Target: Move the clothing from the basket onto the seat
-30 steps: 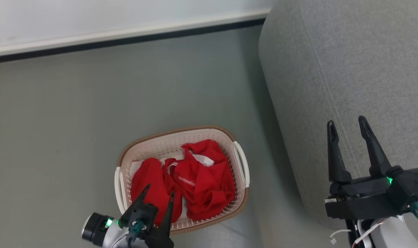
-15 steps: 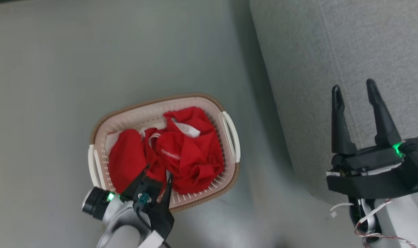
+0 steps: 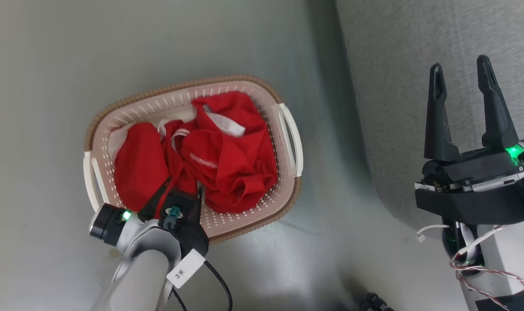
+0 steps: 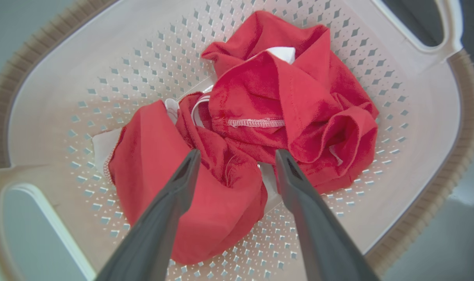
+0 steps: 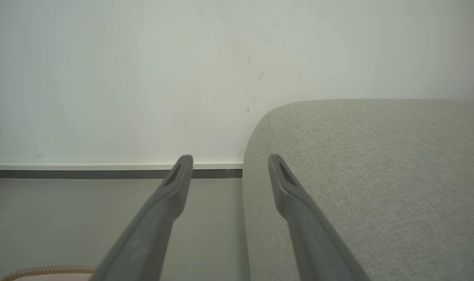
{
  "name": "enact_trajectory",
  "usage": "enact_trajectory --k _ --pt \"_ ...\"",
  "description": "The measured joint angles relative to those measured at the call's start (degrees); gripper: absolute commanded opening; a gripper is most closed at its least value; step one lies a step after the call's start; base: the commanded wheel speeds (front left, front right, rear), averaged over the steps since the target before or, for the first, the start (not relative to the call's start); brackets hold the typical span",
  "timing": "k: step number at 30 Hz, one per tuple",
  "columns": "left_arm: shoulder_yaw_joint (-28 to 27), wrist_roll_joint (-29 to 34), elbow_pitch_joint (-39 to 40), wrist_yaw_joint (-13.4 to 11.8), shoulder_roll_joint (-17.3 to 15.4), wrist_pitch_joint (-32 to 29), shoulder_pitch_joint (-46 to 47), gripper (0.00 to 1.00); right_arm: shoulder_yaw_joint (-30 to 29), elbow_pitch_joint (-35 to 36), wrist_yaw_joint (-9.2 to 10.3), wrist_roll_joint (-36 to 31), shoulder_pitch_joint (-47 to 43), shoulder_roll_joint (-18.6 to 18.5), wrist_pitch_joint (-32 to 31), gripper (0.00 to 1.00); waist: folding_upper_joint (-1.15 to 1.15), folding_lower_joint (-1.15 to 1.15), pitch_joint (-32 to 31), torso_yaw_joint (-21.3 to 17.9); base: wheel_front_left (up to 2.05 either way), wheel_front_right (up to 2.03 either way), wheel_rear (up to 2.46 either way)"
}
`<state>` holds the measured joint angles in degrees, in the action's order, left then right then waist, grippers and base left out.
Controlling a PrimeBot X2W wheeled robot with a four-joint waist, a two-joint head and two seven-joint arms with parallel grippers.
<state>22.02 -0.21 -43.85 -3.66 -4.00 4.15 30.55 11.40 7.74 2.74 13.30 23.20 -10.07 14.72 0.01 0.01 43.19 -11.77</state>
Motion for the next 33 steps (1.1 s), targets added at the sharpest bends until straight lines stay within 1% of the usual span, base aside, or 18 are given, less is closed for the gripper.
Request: enact_trajectory --k 6,16,22,23,25,26,27,33 --pt "-0.62 0.74 -2.47 -1.07 -0.12 -0.09 2.10 1.00 -0.09 -0.83 -0.32 -0.16 1.15 0.63 0.00 1.00 0.00 0.00 2.67 0.04 0.00 0.00 0.00" --pt "-1.43 2.47 -6.16 -2.89 -0.66 -1.09 5.37 1.00 -0.11 -1.69 -1.24 -0.71 2.19 1.64 0.00 1.00 0.00 -0.01 4.57 -0.23 0.00 0.00 0.00" --pt "-2.21 3.45 -8.21 -2.98 -0.47 -1.60 6.26 1.00 -0.12 -2.26 -1.75 -0.73 2.19 2.14 0.00 1.00 -0.01 -0.01 5.20 -0.57 0.00 0.00 0.00" --pt "-2.38 3.46 -8.60 -2.98 -0.46 -1.64 6.49 0.90 -0.16 -2.36 -1.76 -0.73 2.19 2.22 0.00 1.00 -0.01 -0.01 5.29 -0.63 0.00 0.00 0.00" --pt "-2.66 3.61 -9.12 -3.20 -0.45 -1.87 6.95 0.39 -0.24 -2.48 -1.85 -0.73 2.19 2.35 0.00 1.00 -0.01 -0.01 5.49 -0.74 0.00 0.00 0.00" --pt "-2.72 3.70 -9.32 -3.28 -0.43 -1.87 7.15 0.16 -0.26 -2.59 -2.04 -0.73 2.20 2.41 0.00 1.00 -0.01 -0.01 5.57 -0.79 0.00 0.00 0.00" --pt "-2.78 3.80 -9.48 -3.38 -0.36 -1.87 7.34 0.00 -0.29 -2.68 -2.08 -0.74 2.21 2.45 0.00 1.00 -0.01 -0.01 5.63 -0.83 0.00 0.00 0.00" --pt "-3.10 3.75 -10.37 -3.38 0.12 -0.40 8.03 0.00 -0.75 -4.45 -2.38 -1.25 3.20 2.72 0.00 1.00 -0.01 -0.01 5.00 -0.70 0.00 0.00 0.00"
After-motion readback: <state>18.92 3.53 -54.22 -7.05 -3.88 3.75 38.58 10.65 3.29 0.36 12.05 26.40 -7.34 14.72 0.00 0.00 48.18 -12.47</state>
